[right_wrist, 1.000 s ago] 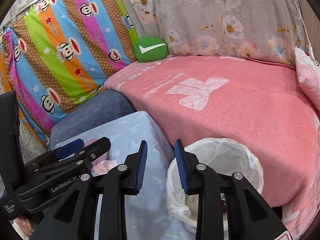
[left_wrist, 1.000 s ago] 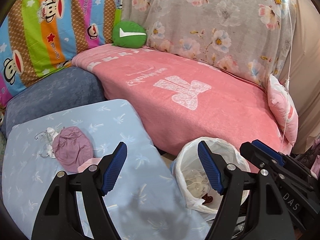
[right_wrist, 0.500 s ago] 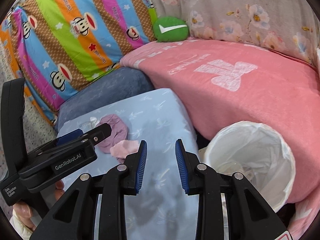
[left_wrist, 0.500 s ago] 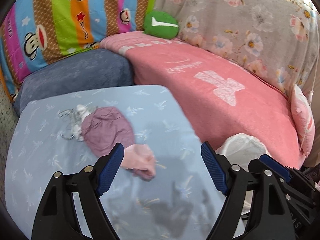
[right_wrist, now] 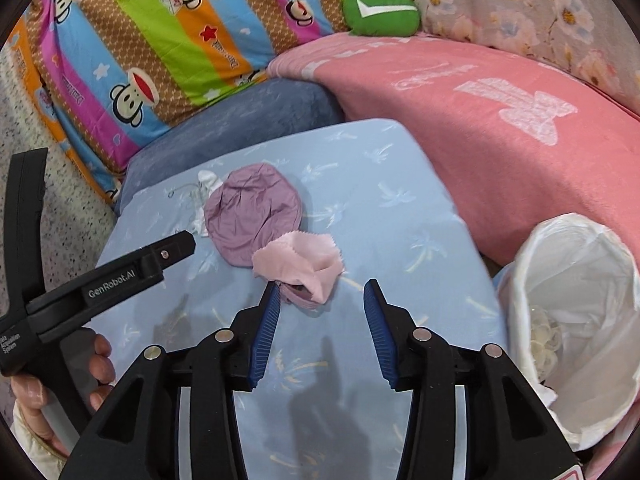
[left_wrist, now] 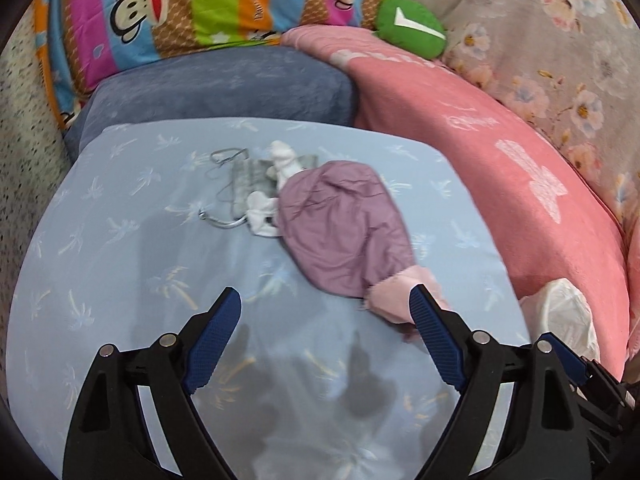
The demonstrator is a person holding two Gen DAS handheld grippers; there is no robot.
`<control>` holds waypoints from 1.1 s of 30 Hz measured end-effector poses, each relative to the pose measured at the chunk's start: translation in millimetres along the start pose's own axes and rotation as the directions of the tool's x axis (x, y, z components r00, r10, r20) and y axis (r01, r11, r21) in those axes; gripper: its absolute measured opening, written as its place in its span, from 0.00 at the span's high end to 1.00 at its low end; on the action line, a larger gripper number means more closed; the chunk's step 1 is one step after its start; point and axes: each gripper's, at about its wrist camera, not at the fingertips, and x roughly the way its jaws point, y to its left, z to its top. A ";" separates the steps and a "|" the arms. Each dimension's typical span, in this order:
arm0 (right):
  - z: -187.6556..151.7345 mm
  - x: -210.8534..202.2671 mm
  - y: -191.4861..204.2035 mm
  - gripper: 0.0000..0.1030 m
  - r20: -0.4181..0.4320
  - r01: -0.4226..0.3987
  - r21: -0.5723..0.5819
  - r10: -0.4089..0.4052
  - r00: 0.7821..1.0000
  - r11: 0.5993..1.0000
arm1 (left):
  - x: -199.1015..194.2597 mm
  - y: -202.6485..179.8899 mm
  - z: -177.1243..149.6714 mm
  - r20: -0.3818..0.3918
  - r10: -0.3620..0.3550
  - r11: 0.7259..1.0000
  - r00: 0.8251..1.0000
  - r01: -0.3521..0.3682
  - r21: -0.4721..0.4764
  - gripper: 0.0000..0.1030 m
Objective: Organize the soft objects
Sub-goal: 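Move both open grippers back over the mauve bag and pink cloth, then grasp the pink cloth with the right gripper while the left gripper grasps the mauve bag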
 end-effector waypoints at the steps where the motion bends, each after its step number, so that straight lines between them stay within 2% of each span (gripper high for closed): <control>1: -0.6 5.7 1.5 0.58 -0.008 -0.001 0.001 0.001 1.000 1.000 | 3.8 4.8 1.4 -0.007 0.003 1.000 1.000 -0.003 -0.004 0.20; 7: 5.1 41.4 7.7 0.58 -0.048 -0.010 0.008 0.010 0.999 1.000 | 27.9 21.5 6.7 -0.048 -0.001 0.999 0.999 -0.001 -0.036 0.20; 16: 11.7 79.2 11.6 0.58 -0.093 -0.011 0.017 0.013 0.996 1.000 | 68.2 17.0 19.8 -0.091 -0.058 0.997 0.994 0.054 -0.047 0.22; 17: 11.5 82.6 11.3 0.58 -0.097 -0.011 0.020 0.013 0.995 1.000 | 72.1 15.5 20.3 -0.096 -0.062 0.997 0.993 0.058 -0.046 0.27; 19: 11.5 87.8 11.3 0.66 -0.106 -0.024 0.025 0.026 0.994 0.999 | 79.0 12.7 21.0 -0.111 -0.079 0.996 0.991 0.075 -0.037 0.36; 24: 11.6 89.7 13.5 0.86 -0.110 -0.050 0.024 0.053 0.993 0.998 | 87.2 6.9 17.6 -0.140 -0.099 0.995 0.985 0.097 -0.017 0.77; 25: 11.5 88.3 14.9 0.86 -0.108 -0.046 0.019 0.048 0.993 0.999 | 86.2 6.1 16.6 -0.138 -0.097 0.995 0.986 0.097 -0.010 0.80; 27: 10.3 85.1 15.2 0.87 -0.103 -0.051 0.020 0.052 0.993 0.999 | 84.4 5.8 15.4 -0.137 -0.102 0.995 0.985 0.103 0.000 0.94; 30: 11.0 75.7 13.7 0.96 -0.087 -0.062 0.035 0.065 0.994 0.997 | 75.1 5.8 13.8 -0.122 -0.104 0.994 0.987 0.105 0.004 0.97; 33: 13.6 59.8 11.1 0.96 -0.058 -0.068 0.043 0.070 0.996 0.997 | 63.1 4.7 17.0 -0.095 -0.107 0.994 0.990 0.108 0.008 0.99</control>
